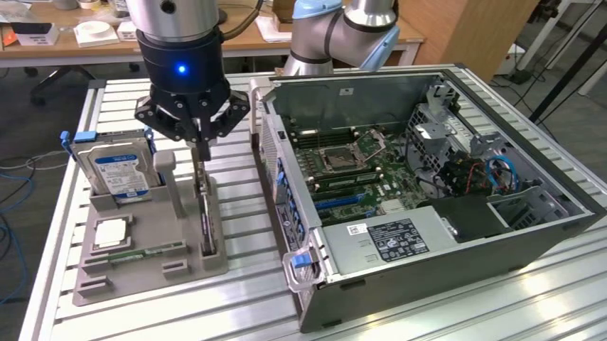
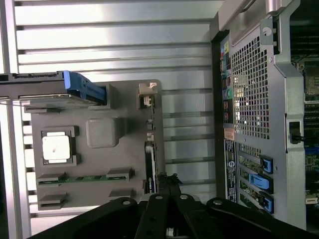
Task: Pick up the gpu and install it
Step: 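Pick up the gpu and move the gpu toward the slot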
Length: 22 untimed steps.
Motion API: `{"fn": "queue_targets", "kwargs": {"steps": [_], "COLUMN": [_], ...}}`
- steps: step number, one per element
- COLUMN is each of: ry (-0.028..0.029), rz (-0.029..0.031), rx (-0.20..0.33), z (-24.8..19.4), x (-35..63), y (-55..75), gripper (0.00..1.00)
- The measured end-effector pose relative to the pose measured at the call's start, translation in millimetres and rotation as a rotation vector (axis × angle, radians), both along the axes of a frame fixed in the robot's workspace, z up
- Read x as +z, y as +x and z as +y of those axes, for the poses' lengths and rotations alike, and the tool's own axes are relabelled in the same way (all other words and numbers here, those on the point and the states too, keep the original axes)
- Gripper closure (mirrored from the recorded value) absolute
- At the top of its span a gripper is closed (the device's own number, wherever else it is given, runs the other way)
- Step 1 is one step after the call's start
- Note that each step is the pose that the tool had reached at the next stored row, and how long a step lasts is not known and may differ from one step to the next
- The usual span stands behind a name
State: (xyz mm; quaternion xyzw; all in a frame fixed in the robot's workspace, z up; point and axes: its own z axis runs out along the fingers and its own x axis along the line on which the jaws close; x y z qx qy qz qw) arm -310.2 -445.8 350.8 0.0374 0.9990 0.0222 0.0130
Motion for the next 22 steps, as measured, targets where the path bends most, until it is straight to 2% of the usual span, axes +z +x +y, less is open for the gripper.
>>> {"fn": "queue_targets", "kwargs": {"steps": [1,2,4,5,10,11,22], "ry": [0.0000,0.0000,0.0001,0.0000,0.0000,0.0000,0.0000], "rz": [0.0000,0.0000,0.0000,0.0000,0.0000,0.0000,0.0000], "rx": [0.000,0.000,0.000,0.000,0.000,0.000,0.000], "z": [0.0,0.0,0.0,0.0,0.0,0.0,0.0], "x": [0.0,0.0,0.0,0.0,0.0,0.0,0.0], "y": [0.0,0.0,0.0,0.0,0.0,0.0,0.0], "gripper": [0.89,0.83,0.83,0.76,0.75,0.69,0.69]}}
